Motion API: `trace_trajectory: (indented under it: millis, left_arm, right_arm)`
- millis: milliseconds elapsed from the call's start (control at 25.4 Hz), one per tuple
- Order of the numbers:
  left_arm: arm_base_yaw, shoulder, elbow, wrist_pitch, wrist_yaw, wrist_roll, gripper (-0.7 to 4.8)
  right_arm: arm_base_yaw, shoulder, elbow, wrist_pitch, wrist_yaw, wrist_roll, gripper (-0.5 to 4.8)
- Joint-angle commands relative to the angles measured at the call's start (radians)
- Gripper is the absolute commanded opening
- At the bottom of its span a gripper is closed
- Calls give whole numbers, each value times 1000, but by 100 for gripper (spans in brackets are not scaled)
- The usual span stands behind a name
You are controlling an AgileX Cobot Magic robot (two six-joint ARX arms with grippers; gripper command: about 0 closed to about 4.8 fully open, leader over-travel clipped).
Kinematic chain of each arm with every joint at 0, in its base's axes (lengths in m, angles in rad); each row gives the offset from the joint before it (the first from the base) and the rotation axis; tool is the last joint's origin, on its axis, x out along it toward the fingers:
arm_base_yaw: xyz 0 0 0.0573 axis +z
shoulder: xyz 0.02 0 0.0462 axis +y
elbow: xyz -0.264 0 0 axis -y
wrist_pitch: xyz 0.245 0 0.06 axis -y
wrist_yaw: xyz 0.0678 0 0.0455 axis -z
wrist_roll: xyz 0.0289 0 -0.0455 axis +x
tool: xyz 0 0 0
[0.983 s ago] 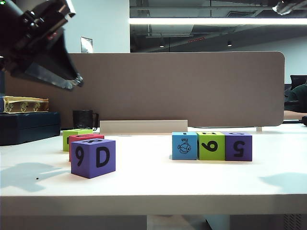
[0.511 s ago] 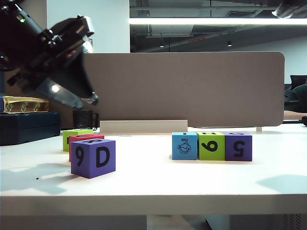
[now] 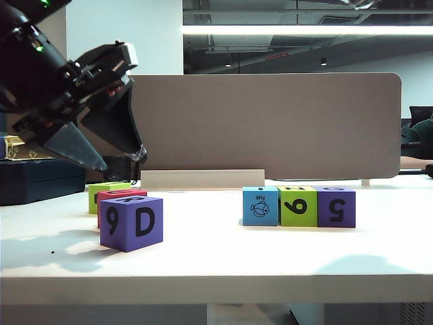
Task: Select the appropriate blocks from the scattered letter blocks on the table and arrange them in a row to spell out "TURING".
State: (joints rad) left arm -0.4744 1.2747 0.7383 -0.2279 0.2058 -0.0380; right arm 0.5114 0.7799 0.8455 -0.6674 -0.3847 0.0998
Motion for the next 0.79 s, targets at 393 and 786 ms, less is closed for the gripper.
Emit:
trace_trajectory:
  millis: [393,786]
  left_arm:
    - [0,108,4,1,-3,93,437]
    - [0,211,4,88,-3,90,338]
  right_arm:
    - [13,34,6,14,18,2,-2]
    - [12,34,6,13,28,2,-2]
